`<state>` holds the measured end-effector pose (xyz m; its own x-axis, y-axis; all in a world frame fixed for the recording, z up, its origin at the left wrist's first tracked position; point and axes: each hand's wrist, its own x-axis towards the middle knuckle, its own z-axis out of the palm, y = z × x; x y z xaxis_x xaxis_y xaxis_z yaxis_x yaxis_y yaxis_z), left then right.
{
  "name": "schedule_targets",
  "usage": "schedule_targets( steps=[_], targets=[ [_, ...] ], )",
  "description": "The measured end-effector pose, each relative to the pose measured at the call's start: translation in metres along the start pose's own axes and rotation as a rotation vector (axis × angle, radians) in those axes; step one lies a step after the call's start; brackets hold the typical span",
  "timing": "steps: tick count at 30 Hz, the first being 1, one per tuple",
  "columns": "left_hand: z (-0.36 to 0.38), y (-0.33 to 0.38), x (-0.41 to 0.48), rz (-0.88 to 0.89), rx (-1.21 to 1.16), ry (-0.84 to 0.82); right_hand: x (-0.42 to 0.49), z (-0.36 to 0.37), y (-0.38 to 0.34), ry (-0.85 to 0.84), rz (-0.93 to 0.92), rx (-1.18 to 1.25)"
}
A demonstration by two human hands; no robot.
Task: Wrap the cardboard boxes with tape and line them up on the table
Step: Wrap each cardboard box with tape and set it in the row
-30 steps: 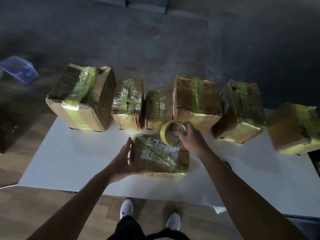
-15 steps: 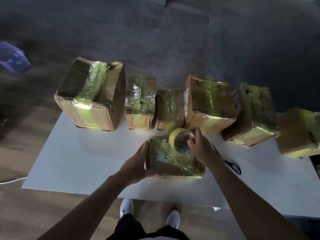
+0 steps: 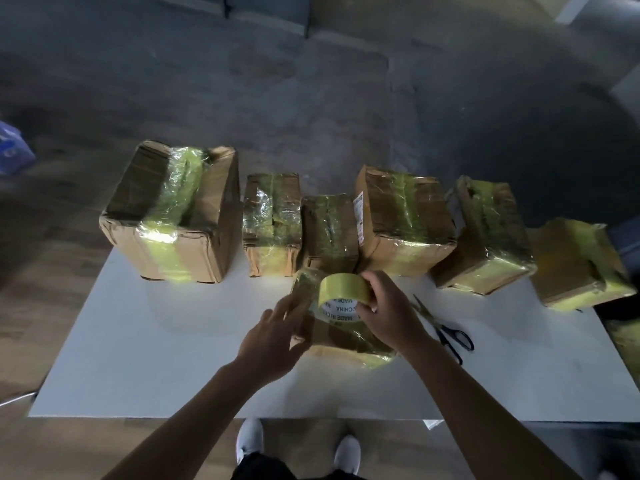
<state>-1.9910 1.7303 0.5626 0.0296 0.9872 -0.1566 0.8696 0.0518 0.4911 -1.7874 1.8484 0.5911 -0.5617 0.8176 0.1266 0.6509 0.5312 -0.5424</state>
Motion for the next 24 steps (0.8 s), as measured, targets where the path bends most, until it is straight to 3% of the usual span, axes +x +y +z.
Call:
schedule_targets(
  steps=[6,9,11,14,15,19,24],
  targets=[
    [0.011,0.008,-0.02,-0.032,-0.023,0.01,-0.001,-0.003,0.002,-0.024,0.04,0.002],
    [0.001,0.015,-0.018,-0.099,-0.129,0.14,0.002,-0.003,-0.003,-0.046,0.004,0.006],
    [-0.011,0.014,-0.001,-0.28,-0.393,0.226,0.005,-0.003,-0.007,-0.062,-0.026,-0.001],
    [-0.031,0.011,0.025,-0.545,-1.092,0.125,0.01,-0.004,-0.014,-0.092,-0.116,-0.032],
    [-0.037,0.01,0.029,-0.571,-1.214,0.081,0.011,-0.004,-0.016,-0.099,-0.148,-0.045],
    [-0.043,0.003,0.036,-0.559,-1.279,0.042,0.018,-0.006,-0.023,-0.085,-0.202,-0.094],
    [-0.046,0.004,0.039,-0.512,-1.194,0.07,0.02,-0.007,-0.023,-0.107,-0.223,-0.196]
  ],
)
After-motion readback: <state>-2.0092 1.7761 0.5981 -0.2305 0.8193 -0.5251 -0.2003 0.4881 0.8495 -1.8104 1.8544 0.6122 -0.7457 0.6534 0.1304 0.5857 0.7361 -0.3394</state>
